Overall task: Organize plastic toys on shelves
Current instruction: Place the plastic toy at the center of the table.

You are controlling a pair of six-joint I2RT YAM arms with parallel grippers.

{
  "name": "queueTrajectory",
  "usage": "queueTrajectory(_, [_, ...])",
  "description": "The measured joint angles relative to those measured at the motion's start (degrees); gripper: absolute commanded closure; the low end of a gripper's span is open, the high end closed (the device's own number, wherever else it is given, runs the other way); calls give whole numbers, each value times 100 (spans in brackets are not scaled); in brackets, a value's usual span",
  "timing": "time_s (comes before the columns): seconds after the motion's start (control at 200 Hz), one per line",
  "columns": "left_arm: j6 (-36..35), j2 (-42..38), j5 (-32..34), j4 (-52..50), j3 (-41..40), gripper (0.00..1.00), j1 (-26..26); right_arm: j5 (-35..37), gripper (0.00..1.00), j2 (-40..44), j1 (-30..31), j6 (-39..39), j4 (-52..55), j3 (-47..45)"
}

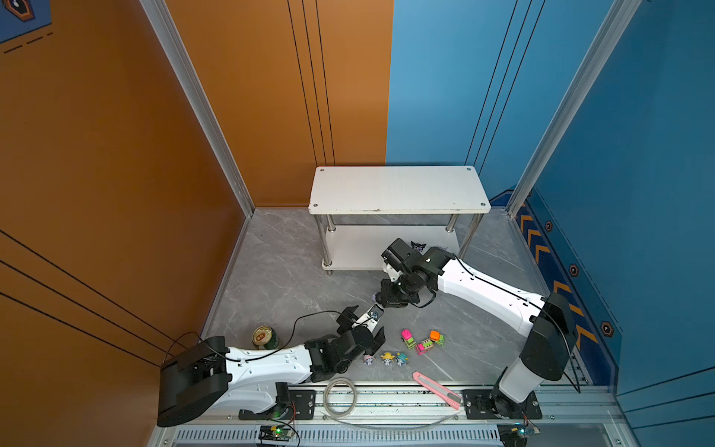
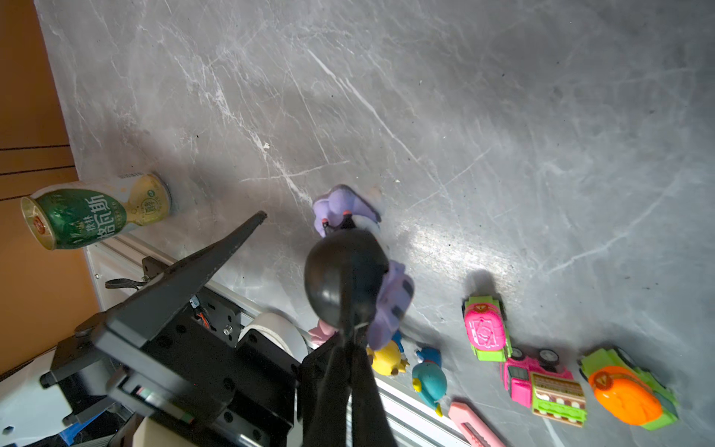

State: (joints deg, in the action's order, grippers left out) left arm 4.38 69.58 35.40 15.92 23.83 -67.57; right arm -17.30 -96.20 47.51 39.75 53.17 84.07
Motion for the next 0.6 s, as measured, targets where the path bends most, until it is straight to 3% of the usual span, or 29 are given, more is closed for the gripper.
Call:
queueTrajectory(0.345, [-372,516,269,240,291,1,-326,258,100,96,22,-37,164,-2])
queueTrajectory(0.601, [-474,227,586,315,264,2,-446,273,100,98,-127,-48,44,-15])
